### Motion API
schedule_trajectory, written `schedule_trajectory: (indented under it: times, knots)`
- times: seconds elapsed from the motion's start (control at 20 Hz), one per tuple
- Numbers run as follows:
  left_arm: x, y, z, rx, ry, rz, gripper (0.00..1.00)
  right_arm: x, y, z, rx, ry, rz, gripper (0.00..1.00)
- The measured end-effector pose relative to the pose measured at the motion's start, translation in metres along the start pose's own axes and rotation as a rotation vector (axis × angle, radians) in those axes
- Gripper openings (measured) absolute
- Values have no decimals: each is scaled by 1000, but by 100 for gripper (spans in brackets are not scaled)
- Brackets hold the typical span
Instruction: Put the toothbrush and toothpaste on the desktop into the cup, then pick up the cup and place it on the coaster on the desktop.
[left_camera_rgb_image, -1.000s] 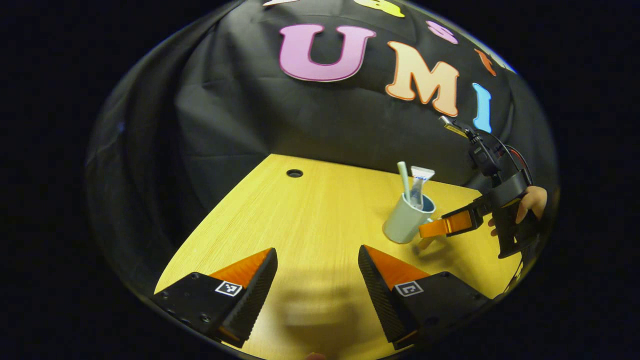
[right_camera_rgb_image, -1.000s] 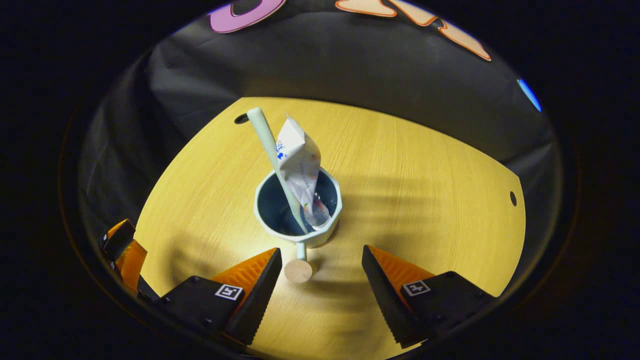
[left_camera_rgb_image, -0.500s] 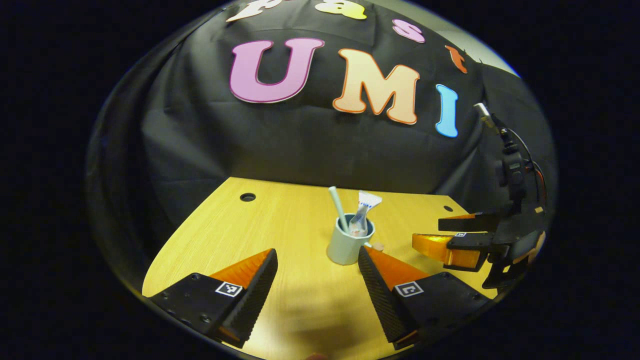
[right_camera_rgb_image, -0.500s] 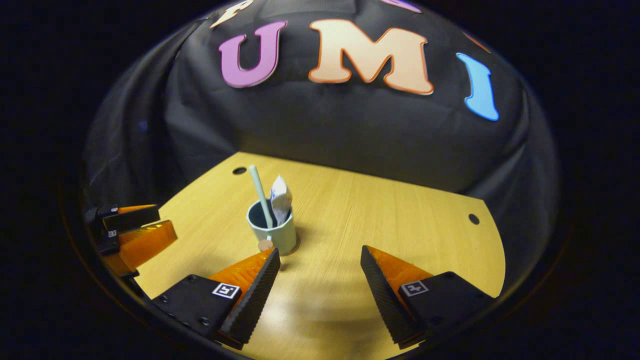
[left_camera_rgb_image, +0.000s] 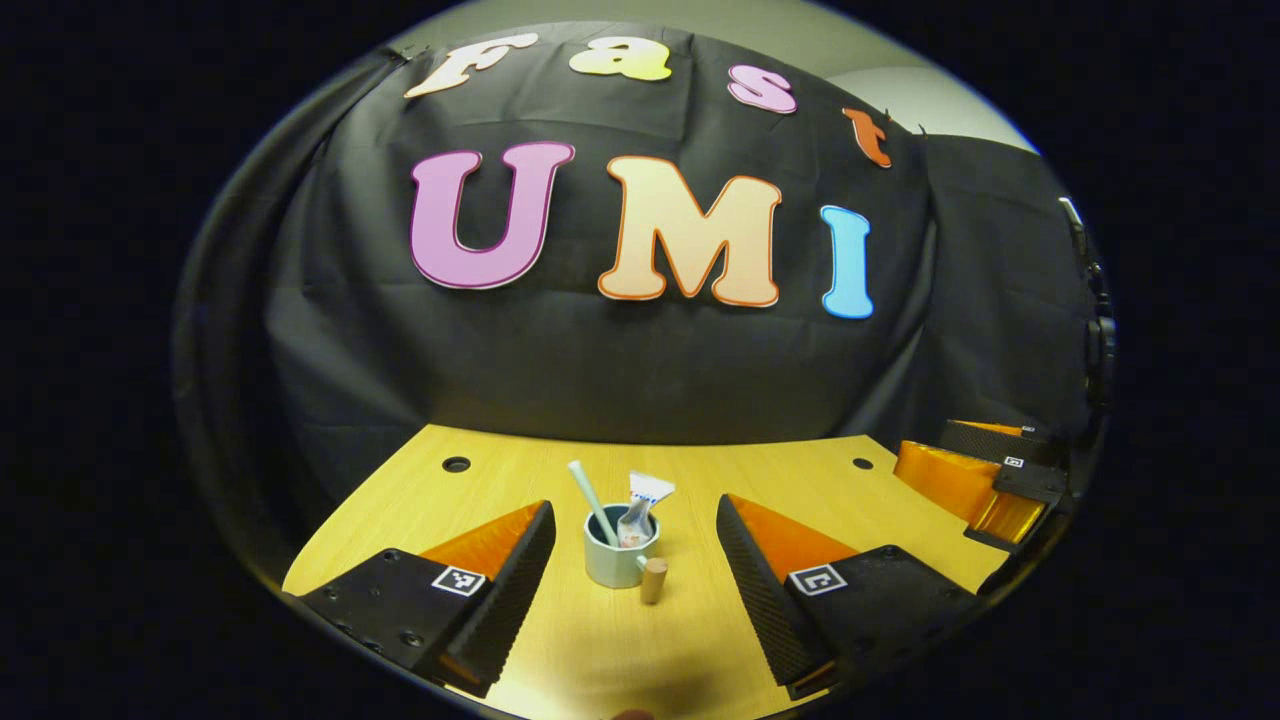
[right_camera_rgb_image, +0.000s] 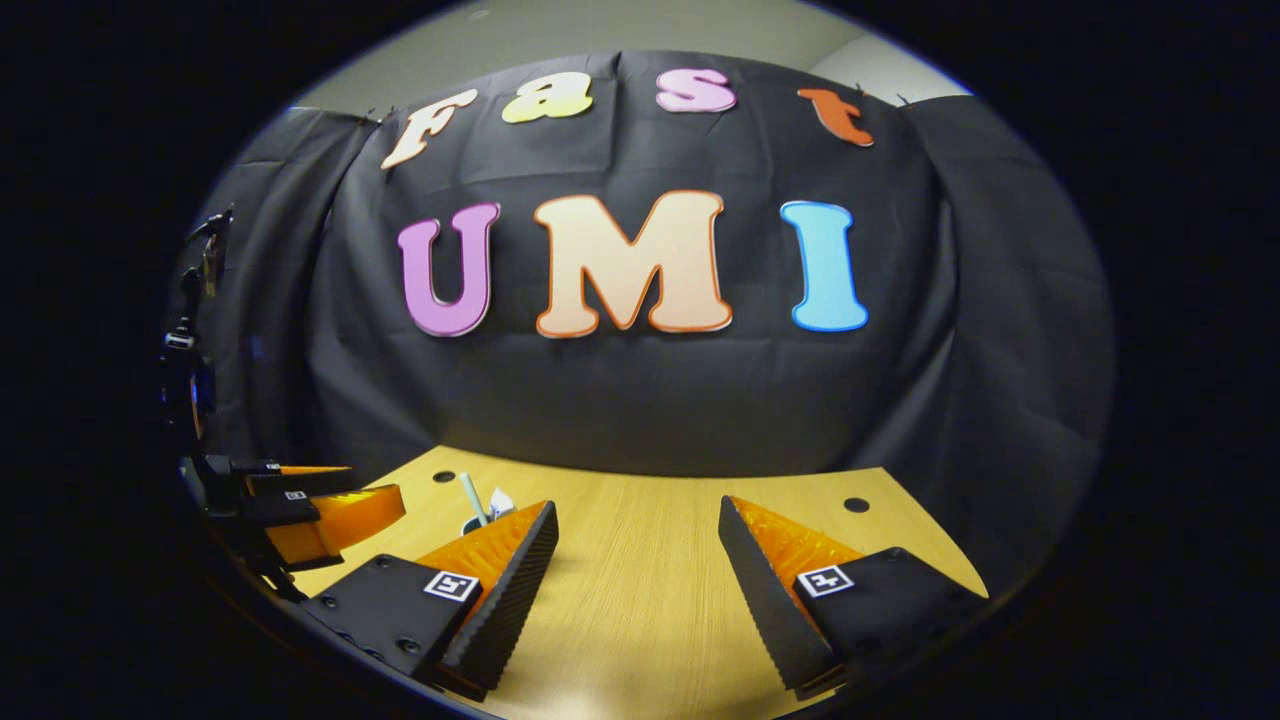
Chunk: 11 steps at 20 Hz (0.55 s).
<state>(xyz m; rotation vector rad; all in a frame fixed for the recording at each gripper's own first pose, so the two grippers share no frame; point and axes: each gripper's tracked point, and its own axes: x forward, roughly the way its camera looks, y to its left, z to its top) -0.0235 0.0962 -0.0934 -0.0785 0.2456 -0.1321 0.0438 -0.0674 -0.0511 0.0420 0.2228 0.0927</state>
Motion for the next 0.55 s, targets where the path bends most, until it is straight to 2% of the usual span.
schedule_trajectory:
  times: [0.15,0.55]
  knots:
    - [-7,-7,8,3,-30,16,94,-9,-12,3,16,-16,-9,99]
    - [-13,-1,21,7,-74,52,94,-14,-14,13,44,-56,1,100]
